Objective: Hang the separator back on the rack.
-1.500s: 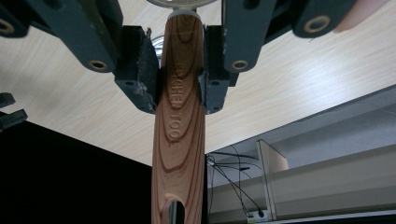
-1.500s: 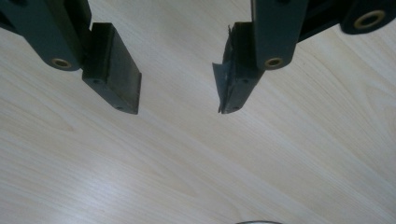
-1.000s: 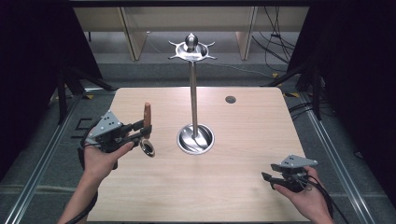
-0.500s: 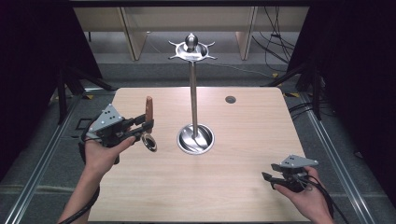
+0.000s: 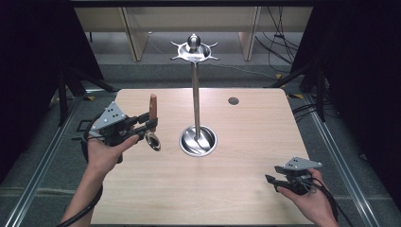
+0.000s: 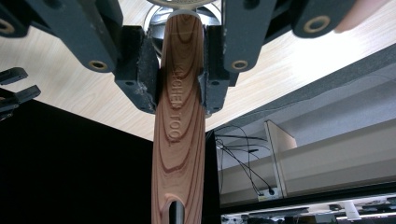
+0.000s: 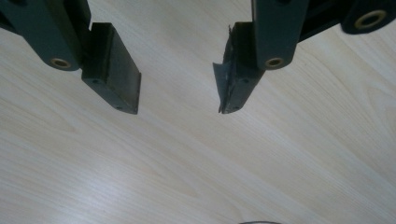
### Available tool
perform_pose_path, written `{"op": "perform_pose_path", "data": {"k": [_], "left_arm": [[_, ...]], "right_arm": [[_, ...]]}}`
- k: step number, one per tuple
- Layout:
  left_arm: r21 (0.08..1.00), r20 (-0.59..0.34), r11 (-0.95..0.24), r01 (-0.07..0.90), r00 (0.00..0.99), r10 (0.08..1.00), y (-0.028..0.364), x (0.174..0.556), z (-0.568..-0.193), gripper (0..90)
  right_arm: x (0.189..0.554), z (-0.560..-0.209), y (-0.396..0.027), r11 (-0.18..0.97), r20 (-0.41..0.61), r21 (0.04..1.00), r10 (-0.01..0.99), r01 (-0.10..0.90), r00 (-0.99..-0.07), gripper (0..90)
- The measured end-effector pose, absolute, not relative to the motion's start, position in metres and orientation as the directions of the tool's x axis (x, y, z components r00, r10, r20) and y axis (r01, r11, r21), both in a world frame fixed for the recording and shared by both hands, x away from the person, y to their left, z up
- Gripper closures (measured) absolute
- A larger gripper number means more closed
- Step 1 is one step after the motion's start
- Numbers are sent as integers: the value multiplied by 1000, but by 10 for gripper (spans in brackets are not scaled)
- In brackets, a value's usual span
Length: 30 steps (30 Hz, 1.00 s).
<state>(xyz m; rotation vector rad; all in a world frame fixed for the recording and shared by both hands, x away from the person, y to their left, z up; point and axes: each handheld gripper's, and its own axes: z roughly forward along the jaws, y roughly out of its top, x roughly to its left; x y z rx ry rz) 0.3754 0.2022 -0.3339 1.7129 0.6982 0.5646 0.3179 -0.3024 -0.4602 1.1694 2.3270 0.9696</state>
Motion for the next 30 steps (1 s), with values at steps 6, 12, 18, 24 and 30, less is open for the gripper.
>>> {"op": "perform_pose_path", "data": {"k": [6,12,18,24,30], "left_arm": [[972,17,-176,153,708,706,201,377,-330,671],[973,19,-176,148,713,701,200,379,-326,671],[974,17,-174,146,716,698,198,382,-323,671],[974,20,-175,144,713,701,198,384,-320,671],[974,23,-178,142,717,697,197,385,-317,671]], "right_arm": [[317,-460,-302,420,-9,712,806,562,-592,488],[318,-461,-302,420,-17,719,807,554,-590,487],[318,-461,-302,416,-14,720,809,555,-587,487],[318,-460,-302,418,-11,717,807,558,-590,487],[318,-460,-302,421,-16,718,807,555,-591,487]]}}
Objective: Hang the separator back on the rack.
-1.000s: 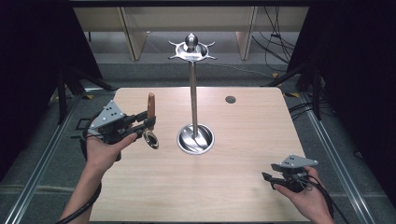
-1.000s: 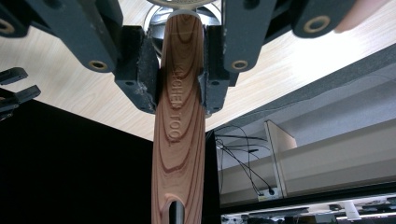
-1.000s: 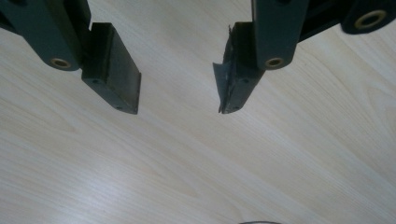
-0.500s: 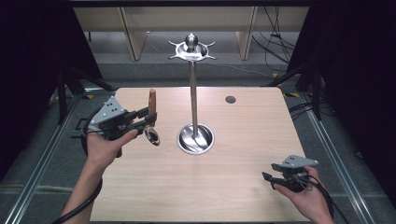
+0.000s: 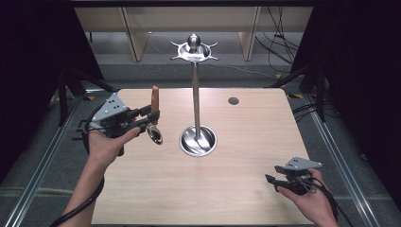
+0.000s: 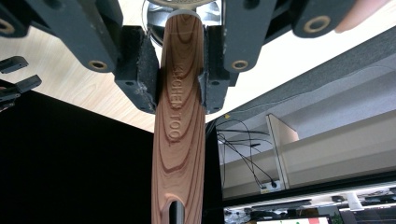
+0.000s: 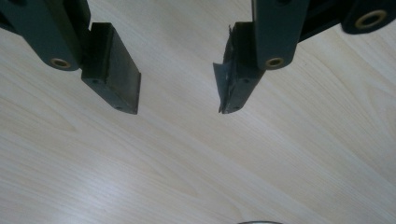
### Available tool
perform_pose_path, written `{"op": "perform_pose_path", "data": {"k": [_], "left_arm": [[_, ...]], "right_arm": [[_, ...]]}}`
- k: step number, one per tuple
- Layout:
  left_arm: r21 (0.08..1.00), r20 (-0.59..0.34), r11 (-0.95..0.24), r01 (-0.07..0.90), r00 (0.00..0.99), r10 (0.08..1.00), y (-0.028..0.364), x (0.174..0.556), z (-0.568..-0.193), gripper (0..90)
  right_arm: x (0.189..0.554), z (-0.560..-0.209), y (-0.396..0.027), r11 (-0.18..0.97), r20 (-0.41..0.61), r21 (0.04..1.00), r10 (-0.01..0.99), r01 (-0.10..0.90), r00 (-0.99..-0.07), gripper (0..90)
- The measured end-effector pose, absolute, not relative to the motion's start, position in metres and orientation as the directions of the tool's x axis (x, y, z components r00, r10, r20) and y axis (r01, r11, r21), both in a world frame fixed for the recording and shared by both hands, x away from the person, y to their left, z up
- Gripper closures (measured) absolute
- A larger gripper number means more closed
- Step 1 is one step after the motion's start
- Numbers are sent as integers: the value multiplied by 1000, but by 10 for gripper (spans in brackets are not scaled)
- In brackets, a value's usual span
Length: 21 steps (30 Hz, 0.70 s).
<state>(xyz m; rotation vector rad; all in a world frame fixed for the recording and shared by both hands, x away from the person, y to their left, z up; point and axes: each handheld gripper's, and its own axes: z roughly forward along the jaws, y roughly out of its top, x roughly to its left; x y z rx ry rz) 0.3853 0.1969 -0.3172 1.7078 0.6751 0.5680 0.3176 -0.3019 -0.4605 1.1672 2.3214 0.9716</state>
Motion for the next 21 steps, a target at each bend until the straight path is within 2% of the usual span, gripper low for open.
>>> {"op": "perform_pose_path", "data": {"k": [21], "left_arm": [[974,24,-178,139,721,693,193,392,-309,671]], "right_arm": [[318,-460,-302,424,-16,715,805,556,-593,483]]}}
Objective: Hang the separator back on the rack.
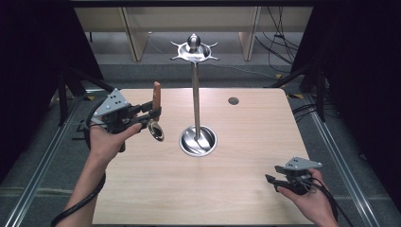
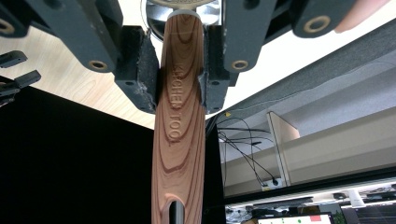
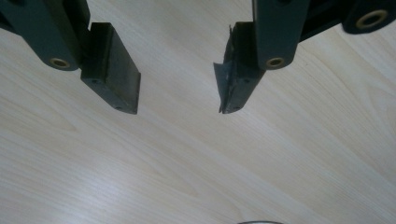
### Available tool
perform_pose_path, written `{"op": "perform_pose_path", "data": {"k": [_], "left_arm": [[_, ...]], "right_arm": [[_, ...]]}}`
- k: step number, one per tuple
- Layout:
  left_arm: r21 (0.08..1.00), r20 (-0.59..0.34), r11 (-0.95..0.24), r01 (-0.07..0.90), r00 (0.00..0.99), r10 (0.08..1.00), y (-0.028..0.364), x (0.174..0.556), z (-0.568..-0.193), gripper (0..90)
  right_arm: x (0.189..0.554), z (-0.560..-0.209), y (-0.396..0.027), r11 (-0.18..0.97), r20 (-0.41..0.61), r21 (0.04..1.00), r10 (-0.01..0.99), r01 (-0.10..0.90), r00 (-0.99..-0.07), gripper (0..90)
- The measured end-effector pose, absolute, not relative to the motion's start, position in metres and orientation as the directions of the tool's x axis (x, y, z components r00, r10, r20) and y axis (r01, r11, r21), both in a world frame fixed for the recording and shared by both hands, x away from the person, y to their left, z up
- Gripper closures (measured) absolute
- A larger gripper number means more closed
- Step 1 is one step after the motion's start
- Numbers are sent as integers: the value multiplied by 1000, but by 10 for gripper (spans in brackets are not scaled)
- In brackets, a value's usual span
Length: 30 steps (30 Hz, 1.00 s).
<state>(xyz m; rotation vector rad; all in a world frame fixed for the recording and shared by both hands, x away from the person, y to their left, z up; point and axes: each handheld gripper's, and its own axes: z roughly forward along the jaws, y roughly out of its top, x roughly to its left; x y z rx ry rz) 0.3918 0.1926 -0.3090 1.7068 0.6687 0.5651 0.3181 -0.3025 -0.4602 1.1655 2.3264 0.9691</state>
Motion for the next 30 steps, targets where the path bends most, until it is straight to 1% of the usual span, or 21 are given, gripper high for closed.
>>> {"op": "perform_pose_path", "data": {"k": [12,20,22,26,28,30], "left_arm": [[974,30,-183,132,727,686,189,395,-301,671],[975,28,-181,131,730,683,187,398,-297,671],[975,31,-182,128,732,681,186,399,-295,671],[974,32,-185,129,733,679,185,401,-293,671],[974,32,-186,129,734,678,185,402,-293,671],[974,32,-186,129,734,678,185,402,-292,671]], "right_arm": [[318,-461,-302,424,-20,721,803,548,-595,482],[318,-461,-301,416,-9,715,809,561,-588,482],[319,-461,-303,430,-24,717,801,548,-598,482],[318,-461,-302,423,-13,715,804,557,-594,482],[319,-461,-302,428,-24,719,802,547,-597,482],[319,-461,-302,418,-13,721,806,553,-592,482]]}}
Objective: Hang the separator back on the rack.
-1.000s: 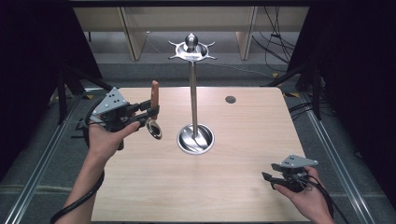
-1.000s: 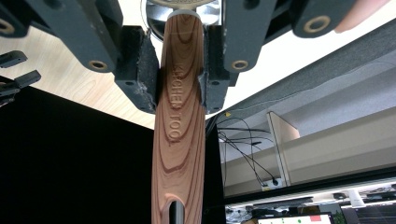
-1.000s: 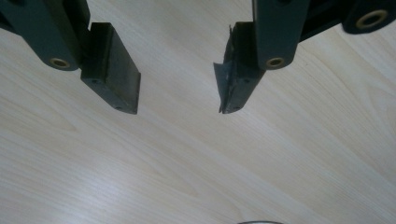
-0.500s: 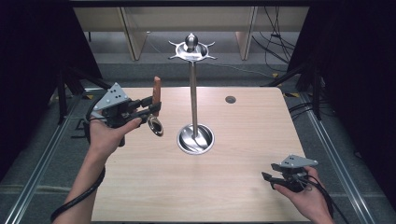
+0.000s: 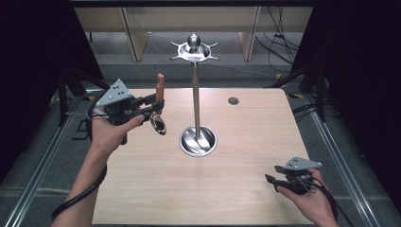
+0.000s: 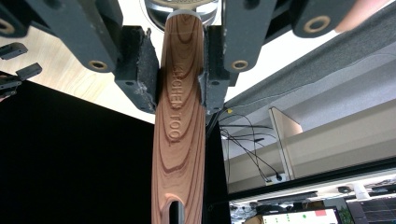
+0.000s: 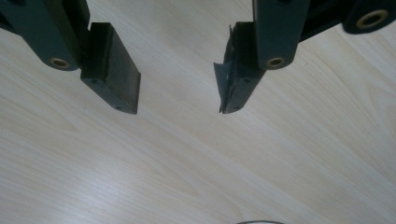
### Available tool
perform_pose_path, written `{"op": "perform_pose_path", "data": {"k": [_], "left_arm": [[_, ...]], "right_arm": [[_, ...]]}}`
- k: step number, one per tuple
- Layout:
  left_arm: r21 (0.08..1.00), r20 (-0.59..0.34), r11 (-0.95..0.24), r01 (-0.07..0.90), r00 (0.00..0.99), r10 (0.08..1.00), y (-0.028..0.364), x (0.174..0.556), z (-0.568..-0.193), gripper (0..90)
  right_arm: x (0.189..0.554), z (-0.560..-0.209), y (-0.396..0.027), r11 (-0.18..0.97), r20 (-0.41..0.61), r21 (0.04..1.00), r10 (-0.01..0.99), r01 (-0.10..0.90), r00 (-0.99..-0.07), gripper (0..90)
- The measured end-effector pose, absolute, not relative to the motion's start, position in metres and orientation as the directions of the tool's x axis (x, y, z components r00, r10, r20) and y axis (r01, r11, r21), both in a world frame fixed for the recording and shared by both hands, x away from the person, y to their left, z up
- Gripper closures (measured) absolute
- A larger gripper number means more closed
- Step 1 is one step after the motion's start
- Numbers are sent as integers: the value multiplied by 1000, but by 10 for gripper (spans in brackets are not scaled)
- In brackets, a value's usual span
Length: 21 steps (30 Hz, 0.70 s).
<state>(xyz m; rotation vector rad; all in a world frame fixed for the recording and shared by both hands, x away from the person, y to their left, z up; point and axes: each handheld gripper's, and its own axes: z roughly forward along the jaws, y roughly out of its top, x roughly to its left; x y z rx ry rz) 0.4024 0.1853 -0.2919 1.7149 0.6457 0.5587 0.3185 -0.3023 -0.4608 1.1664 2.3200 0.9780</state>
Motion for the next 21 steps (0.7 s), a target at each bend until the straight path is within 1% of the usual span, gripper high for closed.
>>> {"op": "perform_pose_path", "data": {"k": [16,17,21], "left_arm": [[975,43,-190,116,740,671,180,405,-278,671],[975,42,-189,116,740,671,180,405,-277,671],[976,41,-186,114,742,669,179,406,-275,671]], "right_arm": [[318,-461,-302,416,-16,722,808,553,-588,481],[317,-461,-302,408,-1,714,813,568,-582,481],[318,-461,-302,416,-16,722,808,553,-589,481]]}}
